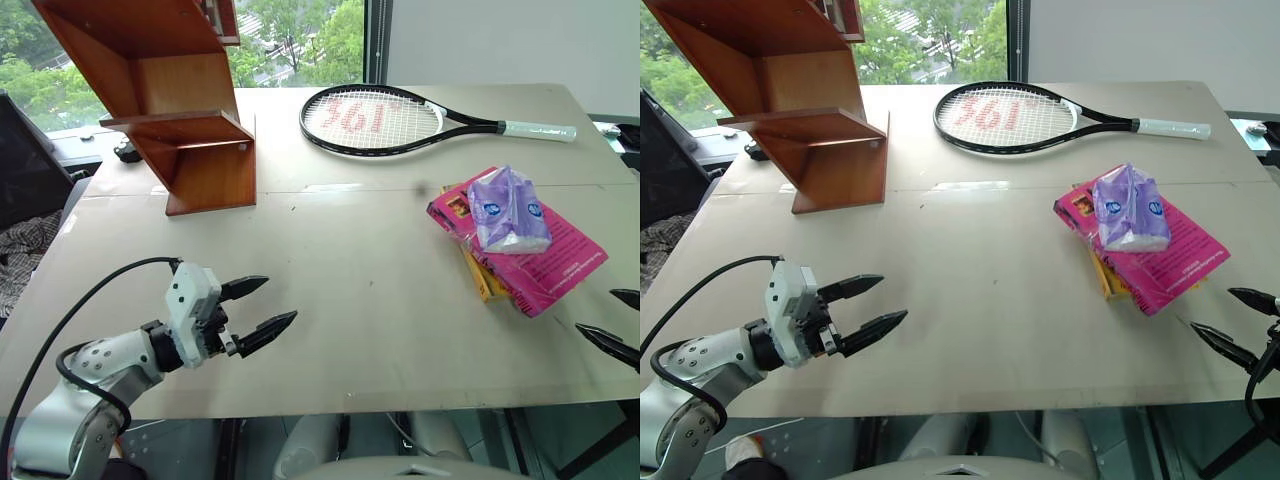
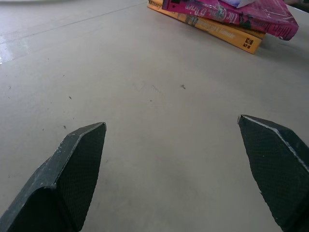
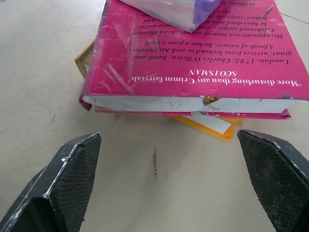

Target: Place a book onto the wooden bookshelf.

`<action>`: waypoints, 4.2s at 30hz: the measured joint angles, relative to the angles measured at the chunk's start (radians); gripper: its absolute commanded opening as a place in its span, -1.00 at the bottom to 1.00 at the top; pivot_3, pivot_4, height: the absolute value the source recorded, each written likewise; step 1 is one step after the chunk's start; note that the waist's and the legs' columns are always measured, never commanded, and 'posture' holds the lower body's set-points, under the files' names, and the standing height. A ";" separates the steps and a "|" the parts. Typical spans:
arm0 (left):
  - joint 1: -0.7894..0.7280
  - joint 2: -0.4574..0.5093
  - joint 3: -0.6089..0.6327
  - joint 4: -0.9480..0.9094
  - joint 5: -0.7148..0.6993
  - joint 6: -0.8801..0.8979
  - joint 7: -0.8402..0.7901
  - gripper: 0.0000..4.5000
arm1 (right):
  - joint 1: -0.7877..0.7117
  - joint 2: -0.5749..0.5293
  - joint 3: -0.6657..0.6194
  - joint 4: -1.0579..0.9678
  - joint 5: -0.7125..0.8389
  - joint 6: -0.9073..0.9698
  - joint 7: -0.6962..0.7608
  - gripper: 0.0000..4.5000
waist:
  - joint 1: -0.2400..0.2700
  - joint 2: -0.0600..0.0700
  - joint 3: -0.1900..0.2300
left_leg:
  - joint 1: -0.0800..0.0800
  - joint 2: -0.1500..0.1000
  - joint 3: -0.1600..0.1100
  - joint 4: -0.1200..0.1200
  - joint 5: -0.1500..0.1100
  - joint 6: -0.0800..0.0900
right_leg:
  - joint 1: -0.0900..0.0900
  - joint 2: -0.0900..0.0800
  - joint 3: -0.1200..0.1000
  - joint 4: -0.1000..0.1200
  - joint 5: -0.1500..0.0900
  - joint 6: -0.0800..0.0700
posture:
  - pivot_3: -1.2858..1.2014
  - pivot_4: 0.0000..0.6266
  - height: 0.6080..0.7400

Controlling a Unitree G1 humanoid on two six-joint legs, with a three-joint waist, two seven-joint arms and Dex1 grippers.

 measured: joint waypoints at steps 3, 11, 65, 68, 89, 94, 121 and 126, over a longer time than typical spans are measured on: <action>-0.029 -0.002 -0.006 0.008 0.000 0.001 0.005 1.00 | -0.013 0.004 0.001 -0.035 0.009 0.030 -0.029 0.99 | 0.000 0.001 0.000 | 0.000 0.000 0.000 0.000 0.000 0.000 | 0.000 0.000 0.000 0.000 0.000 0.000 | 0.03 -0.52 1.00; -0.211 -0.012 -0.016 -0.011 -0.084 0.018 0.024 1.00 | -0.271 -0.028 0.015 -0.233 0.186 0.228 -0.222 0.99 | -0.002 0.002 0.001 | 0.000 0.000 0.000 0.001 0.000 0.000 | 0.000 0.000 0.000 0.000 0.000 0.000 | 0.03 -0.52 1.00; -0.524 -0.045 -0.285 0.087 -0.109 -0.004 -0.152 1.00 | -0.397 0.074 0.104 0.271 -0.188 0.222 -0.567 -0.24 | -0.018 0.005 0.001 | -0.001 0.000 0.006 0.000 0.000 0.000 | -0.006 0.002 0.007 0.004 0.001 0.000 | 0.03 -0.52 1.00; -0.492 -0.038 -0.263 0.079 -0.117 0.000 -0.145 1.00 | -0.367 0.013 0.035 0.136 -0.104 0.264 -0.478 0.38 | -0.021 0.007 0.001 | -0.001 0.000 0.007 0.000 0.000 0.000 | -0.006 0.002 0.008 0.005 0.001 0.000 | 0.03 -0.52 1.00; -0.324 -0.049 -0.212 -0.094 -0.117 0.005 0.021 1.00 | -1.056 -0.175 0.697 0.615 -0.414 0.048 -0.246 -0.99 | -0.018 0.003 0.002 | -0.005 0.000 0.009 0.000 0.000 0.001 | -0.010 0.001 0.008 0.001 0.001 0.001 | 0.03 -0.52 1.00; -0.271 -0.048 -0.197 -0.125 -0.113 0.000 0.051 1.00 | -1.168 -0.128 0.772 0.808 -0.488 -0.022 -0.197 -0.99 | -0.022 0.003 0.002 | -0.005 0.000 0.009 0.000 0.000 0.001 | -0.010 0.002 0.009 0.001 0.001 0.001 | 0.03 -0.52 1.00; -0.158 -0.006 -0.076 -0.166 -0.121 -0.002 0.067 1.00 | -1.450 0.131 0.879 1.207 -0.672 -0.061 0.126 -0.99 | -0.058 0.003 0.002 | -0.003 0.001 0.011 -0.001 -0.001 0.001 | -0.011 0.003 0.012 0.005 0.002 0.001 | 0.03 -0.52 1.00; -0.071 0.018 0.014 -0.186 -0.152 -0.002 0.044 1.00 | -1.345 0.150 0.873 0.957 -0.628 0.078 0.140 -0.99 | -0.049 0.003 0.002 | -0.004 0.001 0.011 0.000 -0.001 0.001 | -0.011 0.003 0.012 0.005 0.002 0.001 | 0.03 -0.52 1.00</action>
